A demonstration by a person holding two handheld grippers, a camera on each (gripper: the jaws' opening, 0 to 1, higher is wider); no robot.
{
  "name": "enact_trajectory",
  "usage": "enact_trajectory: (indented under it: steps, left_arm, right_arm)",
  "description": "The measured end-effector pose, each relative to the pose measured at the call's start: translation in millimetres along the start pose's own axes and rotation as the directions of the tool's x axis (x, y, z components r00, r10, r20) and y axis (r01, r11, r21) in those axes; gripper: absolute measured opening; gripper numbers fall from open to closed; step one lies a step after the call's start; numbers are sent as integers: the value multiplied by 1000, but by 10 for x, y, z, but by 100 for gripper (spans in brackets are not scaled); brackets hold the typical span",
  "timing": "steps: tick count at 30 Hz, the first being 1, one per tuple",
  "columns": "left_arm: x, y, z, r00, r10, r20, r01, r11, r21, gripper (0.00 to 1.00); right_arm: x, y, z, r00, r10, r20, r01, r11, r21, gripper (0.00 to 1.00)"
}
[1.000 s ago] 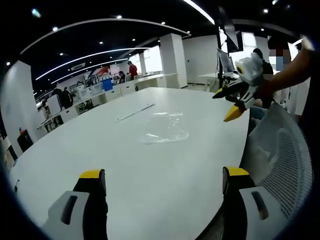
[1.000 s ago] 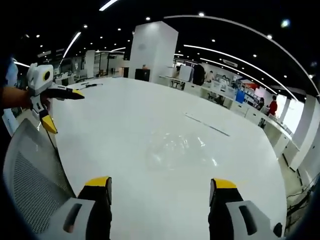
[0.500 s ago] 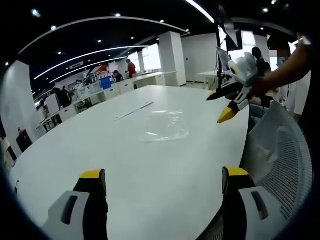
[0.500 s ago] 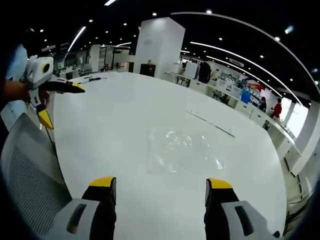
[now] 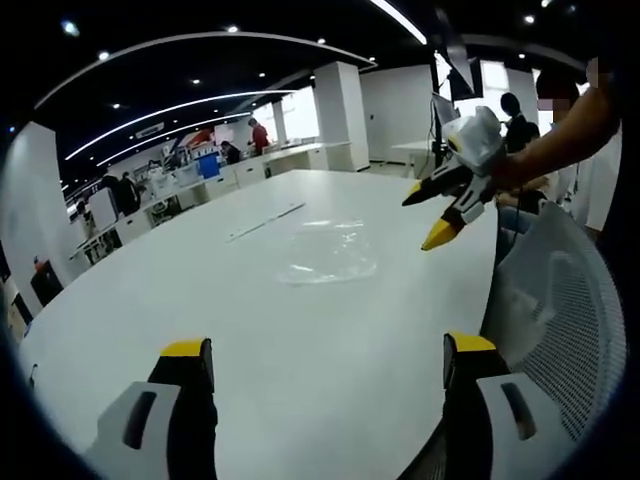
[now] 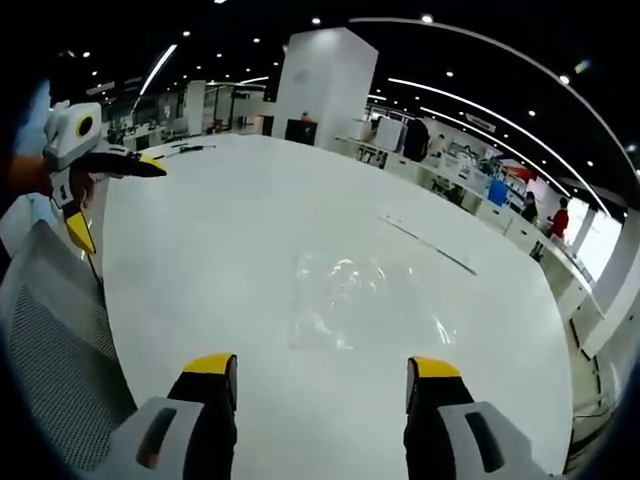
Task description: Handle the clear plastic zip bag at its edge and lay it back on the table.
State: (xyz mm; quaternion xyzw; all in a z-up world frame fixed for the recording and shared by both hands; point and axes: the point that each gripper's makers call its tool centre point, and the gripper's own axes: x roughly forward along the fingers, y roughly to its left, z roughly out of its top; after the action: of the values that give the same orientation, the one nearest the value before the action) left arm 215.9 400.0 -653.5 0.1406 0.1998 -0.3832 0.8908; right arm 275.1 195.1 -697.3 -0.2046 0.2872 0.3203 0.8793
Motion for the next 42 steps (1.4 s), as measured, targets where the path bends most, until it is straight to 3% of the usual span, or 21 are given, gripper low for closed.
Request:
enact_trajectory:
  steps: [18, 42]
  left_arm:
    - [22, 77, 12, 1000, 6, -1, -6, 1000, 2, 94]
    - [49, 118, -24, 1000, 7, -6, -7, 1000, -5, 93]
  right_arm:
    - [250, -117, 2, 1000, 2, -20, -2, 1000, 4, 64]
    - [387, -87, -77, 998, 9, -60, -10, 1000, -15, 60]
